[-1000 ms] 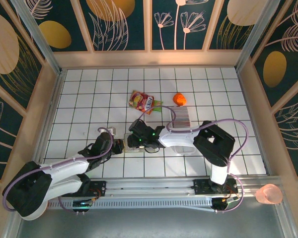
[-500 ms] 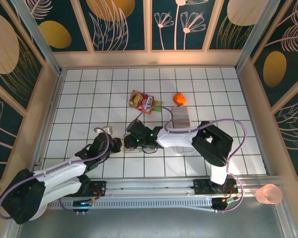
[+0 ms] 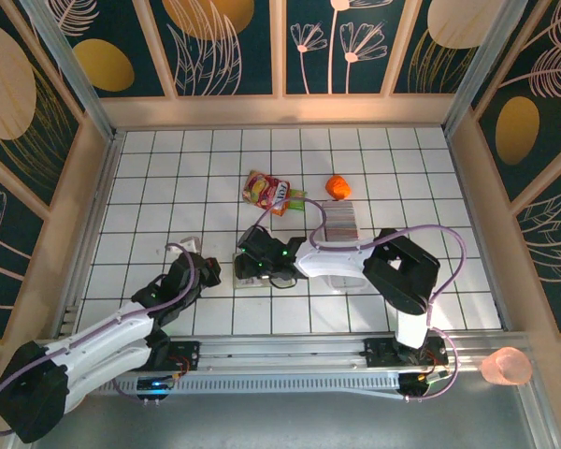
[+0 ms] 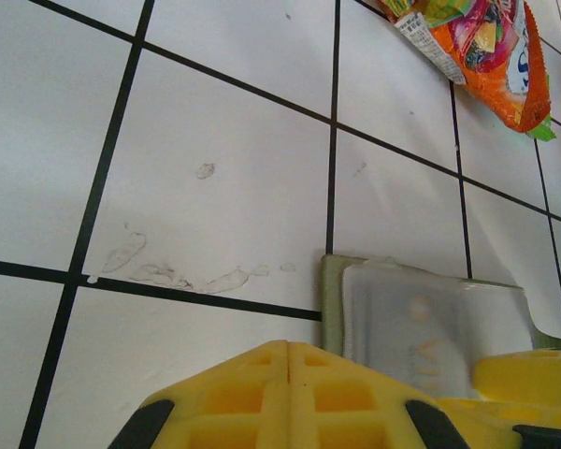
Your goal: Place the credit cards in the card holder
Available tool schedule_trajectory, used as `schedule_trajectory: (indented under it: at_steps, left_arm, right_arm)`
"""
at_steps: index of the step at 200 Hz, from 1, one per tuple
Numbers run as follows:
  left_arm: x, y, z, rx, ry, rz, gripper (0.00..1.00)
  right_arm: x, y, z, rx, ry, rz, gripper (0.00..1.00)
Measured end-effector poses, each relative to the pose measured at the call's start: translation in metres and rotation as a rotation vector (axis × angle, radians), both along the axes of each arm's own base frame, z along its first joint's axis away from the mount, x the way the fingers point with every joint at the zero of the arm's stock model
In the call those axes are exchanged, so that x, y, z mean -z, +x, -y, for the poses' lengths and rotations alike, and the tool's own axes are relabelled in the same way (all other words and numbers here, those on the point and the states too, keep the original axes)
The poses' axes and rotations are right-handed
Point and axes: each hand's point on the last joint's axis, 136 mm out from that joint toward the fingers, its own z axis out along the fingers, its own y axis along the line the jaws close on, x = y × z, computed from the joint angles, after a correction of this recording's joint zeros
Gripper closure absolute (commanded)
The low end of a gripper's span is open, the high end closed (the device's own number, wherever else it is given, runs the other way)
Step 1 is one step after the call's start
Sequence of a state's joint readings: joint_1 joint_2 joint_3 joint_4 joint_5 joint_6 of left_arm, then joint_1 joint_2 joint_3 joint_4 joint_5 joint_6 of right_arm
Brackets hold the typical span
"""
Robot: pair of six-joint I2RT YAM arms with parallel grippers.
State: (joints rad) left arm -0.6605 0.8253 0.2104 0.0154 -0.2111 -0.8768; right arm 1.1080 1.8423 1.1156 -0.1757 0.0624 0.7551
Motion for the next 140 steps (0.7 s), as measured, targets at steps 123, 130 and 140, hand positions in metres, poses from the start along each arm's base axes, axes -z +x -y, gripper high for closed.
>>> schedule_trajectory:
  at_steps: [123, 130, 140]
  left_arm:
    - [-0.005, -0.003, 0.023, 0.086, -0.059, -0.050, 0.96]
    - [-0.002, -0.004, 0.027, 0.104, -0.065, -0.067, 0.96]
    - [0.001, -0.006, 0.032, 0.128, -0.074, -0.086, 0.96]
  right_arm:
    - [-0.050, -0.003, 0.031, 0.085, 0.067, 0.123, 0.54]
    - [-0.051, -0.003, 0.037, 0.110, 0.069, 0.128, 0.54]
    - [-0.047, -0.004, 0.046, 0.137, 0.060, 0.128, 0.52]
